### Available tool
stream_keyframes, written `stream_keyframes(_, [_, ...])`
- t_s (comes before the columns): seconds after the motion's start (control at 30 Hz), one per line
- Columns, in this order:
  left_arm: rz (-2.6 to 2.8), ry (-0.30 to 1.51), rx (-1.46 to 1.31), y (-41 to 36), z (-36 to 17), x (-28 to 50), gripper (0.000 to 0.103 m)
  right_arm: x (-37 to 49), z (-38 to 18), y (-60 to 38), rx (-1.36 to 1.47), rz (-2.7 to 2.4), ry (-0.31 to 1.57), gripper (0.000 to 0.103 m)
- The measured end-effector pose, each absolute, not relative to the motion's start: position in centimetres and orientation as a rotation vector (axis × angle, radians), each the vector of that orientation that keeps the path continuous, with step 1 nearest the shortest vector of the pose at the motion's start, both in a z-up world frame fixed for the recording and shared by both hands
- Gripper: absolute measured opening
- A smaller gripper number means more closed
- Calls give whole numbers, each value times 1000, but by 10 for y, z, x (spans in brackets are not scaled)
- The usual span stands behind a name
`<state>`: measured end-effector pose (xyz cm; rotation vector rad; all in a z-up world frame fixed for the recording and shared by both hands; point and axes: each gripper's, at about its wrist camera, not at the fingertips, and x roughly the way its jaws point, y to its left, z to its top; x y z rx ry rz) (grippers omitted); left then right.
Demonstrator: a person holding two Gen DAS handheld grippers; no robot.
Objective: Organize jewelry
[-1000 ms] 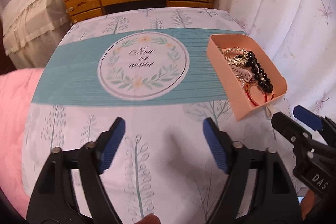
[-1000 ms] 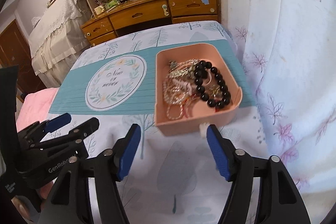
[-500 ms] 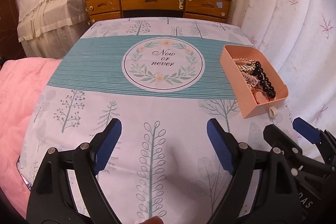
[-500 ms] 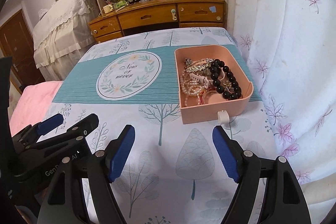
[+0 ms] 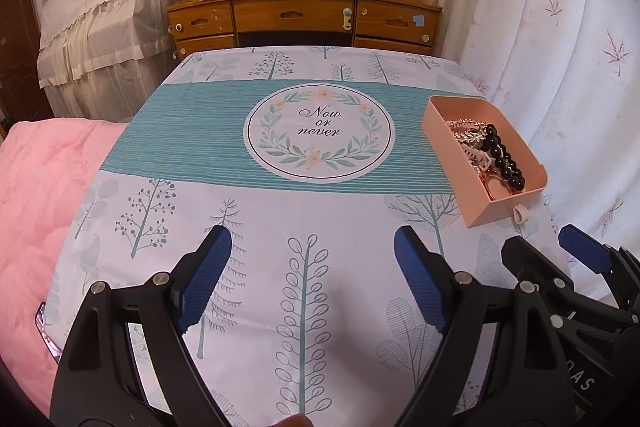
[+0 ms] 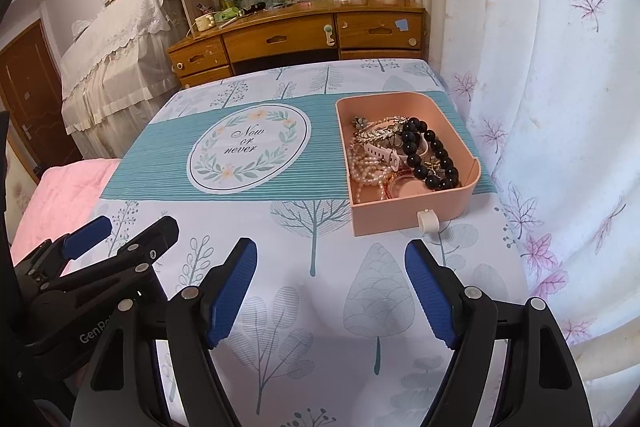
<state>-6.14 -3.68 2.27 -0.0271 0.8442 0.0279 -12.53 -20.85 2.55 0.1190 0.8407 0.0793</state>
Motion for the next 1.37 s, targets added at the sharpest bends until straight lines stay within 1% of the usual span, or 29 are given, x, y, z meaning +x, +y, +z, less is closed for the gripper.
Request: stream_keyframes(1.37, [40, 870, -75, -18, 10, -56, 82, -121, 24, -198, 89, 71, 851, 78])
